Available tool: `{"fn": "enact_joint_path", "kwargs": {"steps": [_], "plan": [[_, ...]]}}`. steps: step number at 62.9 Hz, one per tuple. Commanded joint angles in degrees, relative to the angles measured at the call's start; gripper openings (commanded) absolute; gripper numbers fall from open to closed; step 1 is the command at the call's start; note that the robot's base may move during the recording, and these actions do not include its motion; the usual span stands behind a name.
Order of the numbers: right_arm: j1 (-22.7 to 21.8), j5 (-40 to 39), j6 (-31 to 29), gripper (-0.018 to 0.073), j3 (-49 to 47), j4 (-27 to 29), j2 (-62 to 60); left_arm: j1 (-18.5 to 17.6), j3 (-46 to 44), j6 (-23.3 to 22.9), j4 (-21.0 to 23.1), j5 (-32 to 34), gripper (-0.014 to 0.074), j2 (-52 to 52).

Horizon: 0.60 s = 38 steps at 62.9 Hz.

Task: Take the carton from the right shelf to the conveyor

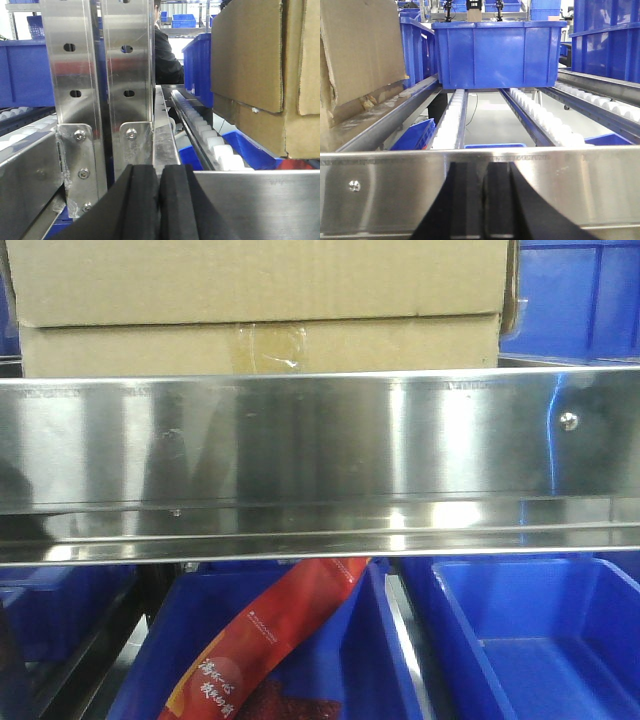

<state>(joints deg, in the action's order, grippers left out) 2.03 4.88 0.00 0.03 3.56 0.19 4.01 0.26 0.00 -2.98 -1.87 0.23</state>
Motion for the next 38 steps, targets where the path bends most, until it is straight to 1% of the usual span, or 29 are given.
{"fn": "enact_joint_path", "kwargs": {"steps": [1, 16, 25, 32, 38], "plan": [[-0.18, -1.03, -0.52, -0.0075, -0.03, -0.24, -0.19, -0.34, -0.26, 0.0, 0.24, 1.22, 0.0015, -0.23], [-0.18, -1.03, -0.52, -0.0075, -0.03, -0.24, -0.19, -0.34, -0.26, 0.0, 0.24, 1.22, 0.0015, -0.23], [-0.29, -1.03, -0.52, -0.0075, -0.03, -3.89, -0.19, -0.34, -0.26, 0.0, 0.24, 1.32, 0.0015, -0.23], [-0.29, -1.03, -0.52, -0.0075, -0.03, -3.89, -0.19, -0.34, -0.26, 0.0, 0.24, 1.43, 0.0015, -0.23], [-0.29, -1.03, -0.52, -0.0075, -0.03, -3.89, -0.19, -0.34, -0.26, 0.0, 0.24, 2.78, 0.0015, -0.23]]}}
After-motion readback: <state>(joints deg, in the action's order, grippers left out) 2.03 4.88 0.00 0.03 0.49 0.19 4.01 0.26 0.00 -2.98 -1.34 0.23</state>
